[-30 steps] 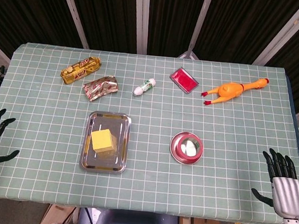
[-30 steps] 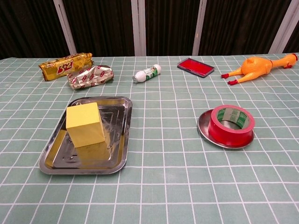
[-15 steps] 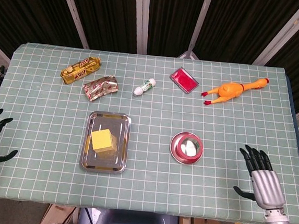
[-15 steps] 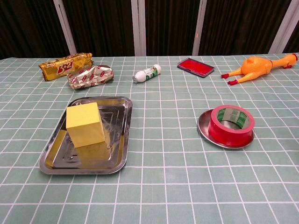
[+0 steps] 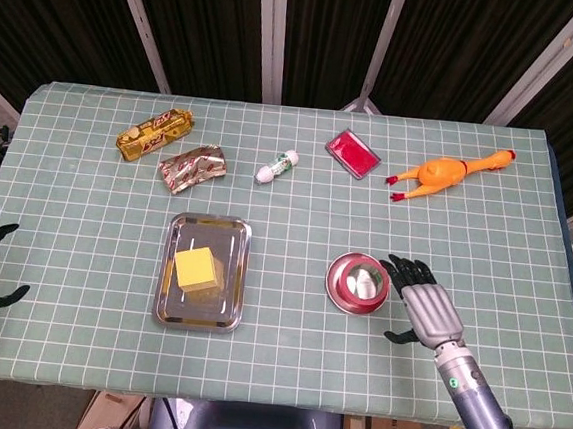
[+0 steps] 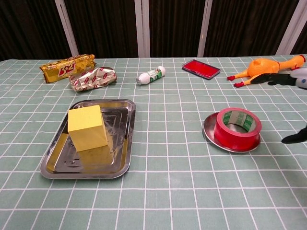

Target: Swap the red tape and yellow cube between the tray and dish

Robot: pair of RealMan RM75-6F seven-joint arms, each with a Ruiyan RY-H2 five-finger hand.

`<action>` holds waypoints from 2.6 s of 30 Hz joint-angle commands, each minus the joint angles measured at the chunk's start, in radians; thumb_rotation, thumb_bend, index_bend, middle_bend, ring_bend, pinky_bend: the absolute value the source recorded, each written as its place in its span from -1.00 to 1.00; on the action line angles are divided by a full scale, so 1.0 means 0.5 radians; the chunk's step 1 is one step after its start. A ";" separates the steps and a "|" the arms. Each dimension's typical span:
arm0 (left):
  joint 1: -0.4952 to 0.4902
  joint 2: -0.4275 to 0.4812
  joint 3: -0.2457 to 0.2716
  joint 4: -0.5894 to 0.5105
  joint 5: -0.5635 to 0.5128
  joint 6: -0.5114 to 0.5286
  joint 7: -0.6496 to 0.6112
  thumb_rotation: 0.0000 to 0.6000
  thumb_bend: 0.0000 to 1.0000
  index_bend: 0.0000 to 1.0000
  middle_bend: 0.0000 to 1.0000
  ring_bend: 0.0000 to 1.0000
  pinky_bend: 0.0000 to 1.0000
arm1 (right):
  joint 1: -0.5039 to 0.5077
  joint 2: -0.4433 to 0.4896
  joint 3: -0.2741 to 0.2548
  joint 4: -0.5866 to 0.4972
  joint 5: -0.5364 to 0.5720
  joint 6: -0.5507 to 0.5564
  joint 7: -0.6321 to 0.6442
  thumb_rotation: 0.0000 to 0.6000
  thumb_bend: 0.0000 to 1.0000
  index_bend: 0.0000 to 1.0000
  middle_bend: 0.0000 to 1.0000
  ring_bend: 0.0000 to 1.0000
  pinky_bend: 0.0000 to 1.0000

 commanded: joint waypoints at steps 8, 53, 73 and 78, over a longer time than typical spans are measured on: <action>0.001 -0.004 -0.011 0.001 -0.021 -0.001 0.016 1.00 -0.93 -0.63 -1.00 -1.00 -0.99 | 0.329 -0.233 0.050 0.175 0.516 -0.137 -0.298 1.00 -0.95 -1.00 -1.00 -1.00 -1.00; 0.011 -0.018 -0.030 -0.036 -0.069 0.000 0.072 1.00 -0.93 -0.63 -1.00 -1.00 -0.98 | 0.514 -0.500 -0.064 0.586 0.464 -0.049 -0.109 1.00 -0.89 -0.17 -0.34 -0.15 -0.69; 0.010 0.002 -0.076 0.005 -0.144 -0.018 -0.002 1.00 -0.93 -0.63 -1.00 -1.00 -0.98 | 0.903 -0.817 0.235 0.638 0.858 -0.062 -0.329 1.00 -0.89 -0.16 -0.34 -0.14 -0.69; 0.011 0.007 -0.083 0.014 -0.162 -0.030 -0.026 1.00 -0.93 -0.63 -1.00 -1.00 -0.98 | 1.013 -0.988 0.258 0.811 0.948 -0.064 -0.379 1.00 -0.89 -0.16 -0.34 -0.14 -0.68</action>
